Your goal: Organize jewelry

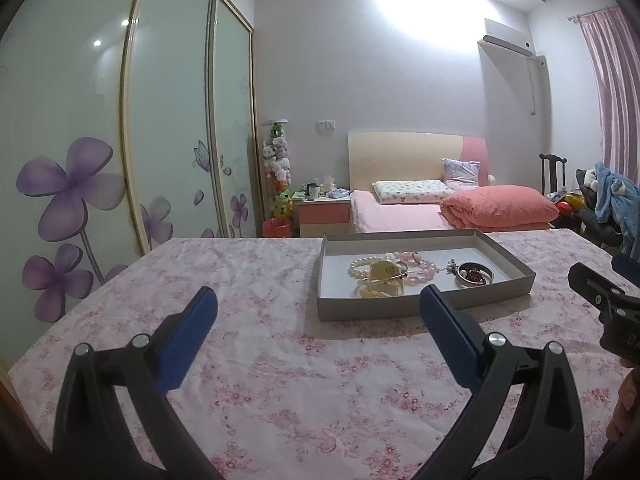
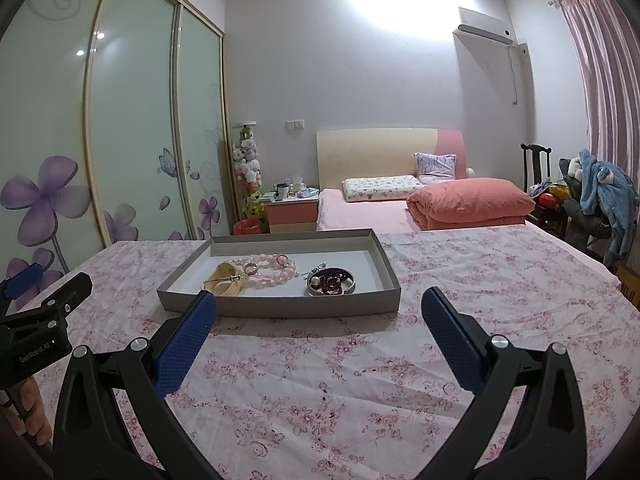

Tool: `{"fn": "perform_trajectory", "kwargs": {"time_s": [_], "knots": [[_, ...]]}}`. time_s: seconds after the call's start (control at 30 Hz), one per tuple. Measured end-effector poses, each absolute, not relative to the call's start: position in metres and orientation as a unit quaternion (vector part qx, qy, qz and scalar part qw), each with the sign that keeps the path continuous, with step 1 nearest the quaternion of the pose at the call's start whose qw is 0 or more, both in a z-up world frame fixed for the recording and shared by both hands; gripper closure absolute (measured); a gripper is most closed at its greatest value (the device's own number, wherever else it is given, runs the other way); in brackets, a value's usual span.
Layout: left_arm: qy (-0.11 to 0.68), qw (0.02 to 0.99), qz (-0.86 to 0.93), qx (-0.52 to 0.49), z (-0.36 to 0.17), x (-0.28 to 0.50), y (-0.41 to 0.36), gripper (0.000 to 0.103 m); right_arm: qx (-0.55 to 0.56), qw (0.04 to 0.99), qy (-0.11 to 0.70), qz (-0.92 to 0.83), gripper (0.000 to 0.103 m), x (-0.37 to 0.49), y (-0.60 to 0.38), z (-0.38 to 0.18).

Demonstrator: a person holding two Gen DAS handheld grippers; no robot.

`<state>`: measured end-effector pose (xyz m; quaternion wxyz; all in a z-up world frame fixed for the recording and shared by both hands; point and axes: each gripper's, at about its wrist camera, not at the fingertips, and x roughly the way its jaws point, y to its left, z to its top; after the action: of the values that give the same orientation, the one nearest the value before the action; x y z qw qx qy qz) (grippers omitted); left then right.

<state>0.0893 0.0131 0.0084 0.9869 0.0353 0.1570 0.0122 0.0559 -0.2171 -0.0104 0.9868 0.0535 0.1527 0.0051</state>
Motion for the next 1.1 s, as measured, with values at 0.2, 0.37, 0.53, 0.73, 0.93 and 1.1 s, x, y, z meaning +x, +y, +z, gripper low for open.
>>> {"fn": "perform_trajectory", "kwargs": {"time_s": [0.2, 0.37, 0.53, 0.73, 0.93, 1.1], "knots": [[0.159, 0.986, 0.010, 0.036, 0.0077, 0.0899, 0.0112, 0.004, 0.053, 0.987, 0.153, 0.005, 0.002, 0.0565, -0.2160, -0.0108], [0.160, 0.986, 0.010, 0.036, 0.0077, 0.0899, 0.0106, 0.004, 0.054, 0.987, 0.153, 0.006, 0.002, 0.0566, -0.2157, -0.0108], [0.160, 0.986, 0.009, 0.035, 0.0077, 0.0900, 0.0101, 0.004, 0.052, 0.987, 0.154, 0.006, 0.002, 0.0562, -0.2155, -0.0104], [0.160, 0.986, 0.009, 0.036, 0.0079, 0.0899, 0.0097, 0.004, 0.053, 0.987, 0.154, 0.006, 0.002, 0.0561, -0.2148, -0.0104], [0.163, 0.986, 0.006, 0.036, 0.0069, 0.0906, 0.0081, 0.004, 0.052, 0.987, 0.155, 0.007, 0.002, 0.0561, -0.2125, -0.0100], [0.168, 0.985, 0.003, 0.034, 0.0072, 0.0920, 0.0085, 0.004, 0.052, 0.986, 0.156, 0.008, 0.002, 0.0564, -0.2111, -0.0100]]}}
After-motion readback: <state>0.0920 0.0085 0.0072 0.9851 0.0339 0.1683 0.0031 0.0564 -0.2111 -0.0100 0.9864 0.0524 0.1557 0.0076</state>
